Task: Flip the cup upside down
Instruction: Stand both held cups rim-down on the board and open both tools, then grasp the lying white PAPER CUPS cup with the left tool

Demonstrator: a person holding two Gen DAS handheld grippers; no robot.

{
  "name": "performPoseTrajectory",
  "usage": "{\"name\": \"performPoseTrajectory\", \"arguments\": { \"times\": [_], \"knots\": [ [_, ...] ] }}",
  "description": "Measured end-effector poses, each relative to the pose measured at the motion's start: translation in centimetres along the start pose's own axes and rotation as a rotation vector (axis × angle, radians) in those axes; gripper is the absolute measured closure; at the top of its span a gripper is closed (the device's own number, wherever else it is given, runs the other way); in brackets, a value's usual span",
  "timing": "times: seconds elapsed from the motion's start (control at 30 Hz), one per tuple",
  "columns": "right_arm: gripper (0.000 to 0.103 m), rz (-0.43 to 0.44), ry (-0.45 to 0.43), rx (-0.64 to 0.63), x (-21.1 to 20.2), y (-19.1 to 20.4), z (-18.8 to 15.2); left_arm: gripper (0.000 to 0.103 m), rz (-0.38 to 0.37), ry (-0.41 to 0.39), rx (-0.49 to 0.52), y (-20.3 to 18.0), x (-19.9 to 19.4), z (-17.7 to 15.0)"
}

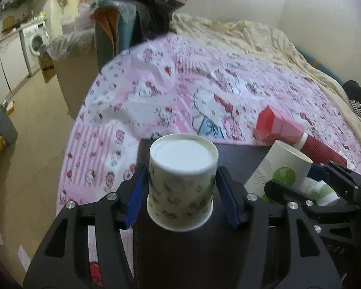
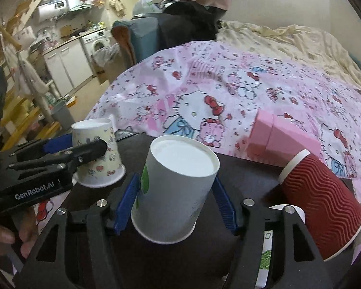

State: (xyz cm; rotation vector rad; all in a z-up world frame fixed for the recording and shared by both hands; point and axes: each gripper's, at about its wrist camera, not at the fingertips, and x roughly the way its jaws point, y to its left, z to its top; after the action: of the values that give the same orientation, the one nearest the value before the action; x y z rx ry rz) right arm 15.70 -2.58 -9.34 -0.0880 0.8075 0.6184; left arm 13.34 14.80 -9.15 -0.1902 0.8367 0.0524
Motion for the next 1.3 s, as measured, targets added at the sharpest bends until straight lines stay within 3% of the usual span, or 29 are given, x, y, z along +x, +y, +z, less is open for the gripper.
{"name": "performPoseTrajectory", "arguments": {
  "times": [0.03, 0.13, 0.17, 0.53, 0.83, 1.13, 1.3],
  "knots": [
    [0.035, 0.015, 0.009, -0.002, -0.1, 0.0, 0.0, 0.034, -0.011, 0.024, -0.023, 0.2, 0.1, -0.1],
    [0.016, 0.046, 0.011, -0.001, -0.5, 0.1, 0.1, 0.027, -0.041, 0.041, -0.067, 0.5, -0.3, -0.2],
    [0.015, 0.064, 0.0, 0.001, -0.9, 0.2, 0.2, 0.026, -0.043, 0.047, -0.068, 0.4, -0.5, -0.3],
    [0.015, 0.098, -0.03, 0.059, -3.7, -1.6, 1.1, 0.023, -0.044, 0.02, -0.063, -0.2, -3.7, -0.5],
    [0.015, 0.049, -0.025, 0.153, -8.8, -4.7, 1.0, 0.023, -0.033, 0.042, -0.054, -2.1, -7.8, -0.5],
    [0.015, -0.021, 0.06, 0.287, -14.2, -9.6, -3.6, 0.023, -0.064, 0.125, -0.086, -5.5, -8.7, -2.7],
    [0.015, -0.084, 0.057, 0.357, -17.0, -11.3, -6.4, 0.023, -0.105, 0.15, -0.09, -8.9, -8.5, -3.4]
  ]
}}
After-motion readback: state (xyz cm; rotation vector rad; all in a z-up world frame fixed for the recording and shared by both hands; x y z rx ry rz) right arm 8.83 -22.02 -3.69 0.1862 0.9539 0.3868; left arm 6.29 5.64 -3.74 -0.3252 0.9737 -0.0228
